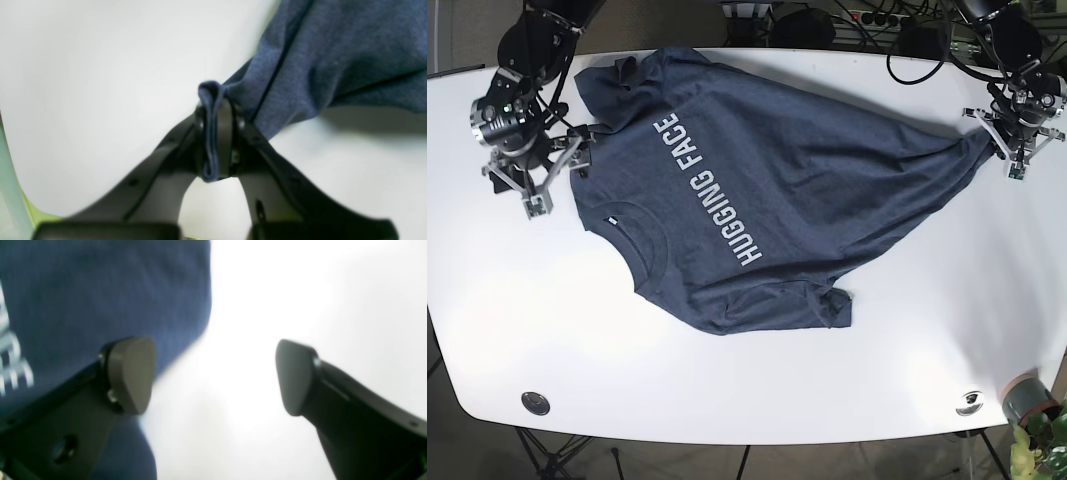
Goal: Fold the T-shirt properly
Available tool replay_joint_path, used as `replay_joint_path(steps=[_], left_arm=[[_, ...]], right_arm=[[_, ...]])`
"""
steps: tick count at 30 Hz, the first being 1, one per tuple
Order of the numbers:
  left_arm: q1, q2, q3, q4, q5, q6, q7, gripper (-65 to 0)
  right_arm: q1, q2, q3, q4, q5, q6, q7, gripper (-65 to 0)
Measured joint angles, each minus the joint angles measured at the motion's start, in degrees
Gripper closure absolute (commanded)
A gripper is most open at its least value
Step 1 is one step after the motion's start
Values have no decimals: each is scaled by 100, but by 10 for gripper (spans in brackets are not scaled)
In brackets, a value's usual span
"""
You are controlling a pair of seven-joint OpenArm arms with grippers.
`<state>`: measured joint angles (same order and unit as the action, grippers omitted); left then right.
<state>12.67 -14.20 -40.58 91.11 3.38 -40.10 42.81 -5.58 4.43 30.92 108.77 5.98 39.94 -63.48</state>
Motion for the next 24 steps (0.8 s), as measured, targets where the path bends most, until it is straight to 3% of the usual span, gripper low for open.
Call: replay_joint_path(steps=[11,18,24], left_arm=[[-13,-24,0,24,-2,0,0,0],[-107,-15,-4,24,20,-4,33,0],[-146,-28,-2,26,4,-2,4,0]], right_arm=[[1845,317,-1012,-1945,-31,7,50,-523],[2935,577,-1727,-3766,-13,0,931,-528],[3571,638,-2048,-5184,-61,-2,1757,-531]])
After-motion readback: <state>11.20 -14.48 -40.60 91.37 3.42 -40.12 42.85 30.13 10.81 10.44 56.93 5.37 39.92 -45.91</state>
